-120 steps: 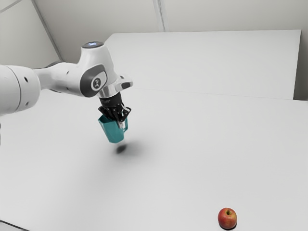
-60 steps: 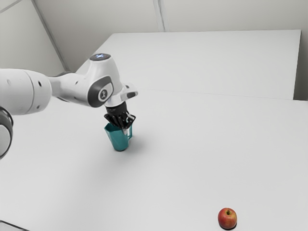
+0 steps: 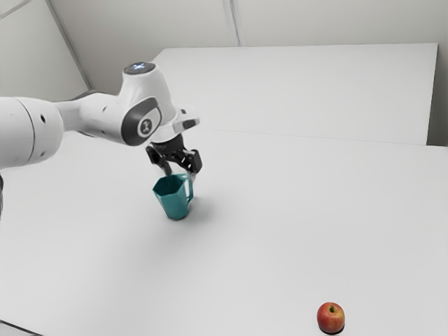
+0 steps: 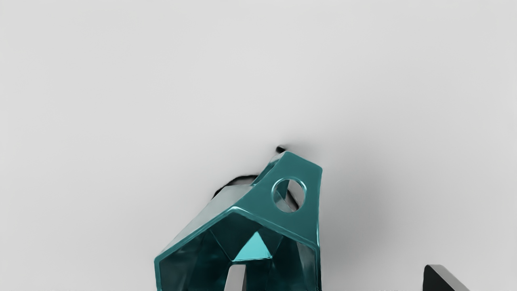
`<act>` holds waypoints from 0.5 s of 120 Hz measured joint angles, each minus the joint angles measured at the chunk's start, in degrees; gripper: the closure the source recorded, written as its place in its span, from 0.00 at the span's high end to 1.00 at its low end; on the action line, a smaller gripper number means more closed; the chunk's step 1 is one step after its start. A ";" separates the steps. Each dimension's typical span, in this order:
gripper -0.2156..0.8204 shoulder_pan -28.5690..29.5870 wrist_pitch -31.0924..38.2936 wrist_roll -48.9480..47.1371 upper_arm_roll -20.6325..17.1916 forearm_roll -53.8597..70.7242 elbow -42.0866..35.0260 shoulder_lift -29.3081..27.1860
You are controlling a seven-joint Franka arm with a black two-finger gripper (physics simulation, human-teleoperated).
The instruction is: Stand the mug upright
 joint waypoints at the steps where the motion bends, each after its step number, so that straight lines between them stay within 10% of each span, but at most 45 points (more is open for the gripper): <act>1: 0.65 0.00 -0.06 0.01 0.00 -0.03 0.01 -0.24; 60: 0.78 -1.29 -12.66 0.27 -0.11 0.46 12.31 -5.56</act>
